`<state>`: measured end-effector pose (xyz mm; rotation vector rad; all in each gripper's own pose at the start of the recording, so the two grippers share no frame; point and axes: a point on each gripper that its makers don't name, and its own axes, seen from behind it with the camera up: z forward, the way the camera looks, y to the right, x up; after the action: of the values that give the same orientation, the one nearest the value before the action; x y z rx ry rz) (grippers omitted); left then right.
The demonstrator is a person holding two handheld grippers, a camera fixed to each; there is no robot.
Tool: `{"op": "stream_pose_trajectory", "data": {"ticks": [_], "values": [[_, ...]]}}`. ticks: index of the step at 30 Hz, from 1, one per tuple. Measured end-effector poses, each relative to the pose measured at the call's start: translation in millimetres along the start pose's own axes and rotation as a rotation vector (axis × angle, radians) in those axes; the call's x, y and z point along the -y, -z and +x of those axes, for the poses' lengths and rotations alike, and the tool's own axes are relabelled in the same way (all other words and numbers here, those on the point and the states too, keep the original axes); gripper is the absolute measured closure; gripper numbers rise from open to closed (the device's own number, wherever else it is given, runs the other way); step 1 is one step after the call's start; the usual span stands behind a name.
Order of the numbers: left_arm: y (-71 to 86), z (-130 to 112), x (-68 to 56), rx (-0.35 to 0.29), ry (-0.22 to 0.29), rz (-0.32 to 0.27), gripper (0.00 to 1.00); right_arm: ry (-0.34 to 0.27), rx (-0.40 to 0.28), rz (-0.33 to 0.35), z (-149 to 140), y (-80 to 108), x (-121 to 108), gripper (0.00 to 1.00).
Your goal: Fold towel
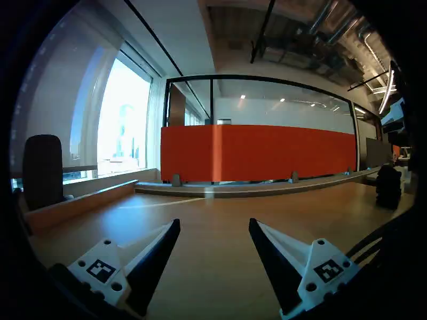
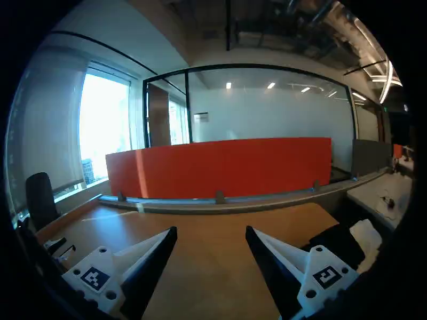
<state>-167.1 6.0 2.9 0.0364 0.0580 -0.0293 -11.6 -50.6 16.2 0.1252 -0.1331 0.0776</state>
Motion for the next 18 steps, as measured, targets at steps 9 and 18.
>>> {"op": "stream_pose_trajectory", "data": {"ticks": [9, 18], "values": [[-1.3, -2.0, -1.0, 0.002, -0.002, 0.0, 0.04, 0.003, -0.026, 0.004, 3.6, -0.8, -2.6, 0.01], [-1.9, -4.5, -2.3, 0.002, -0.001, 0.0, 0.04, 0.057, -0.089, -0.043, 10.5, 1.0, -24.5, 0.01]]}}
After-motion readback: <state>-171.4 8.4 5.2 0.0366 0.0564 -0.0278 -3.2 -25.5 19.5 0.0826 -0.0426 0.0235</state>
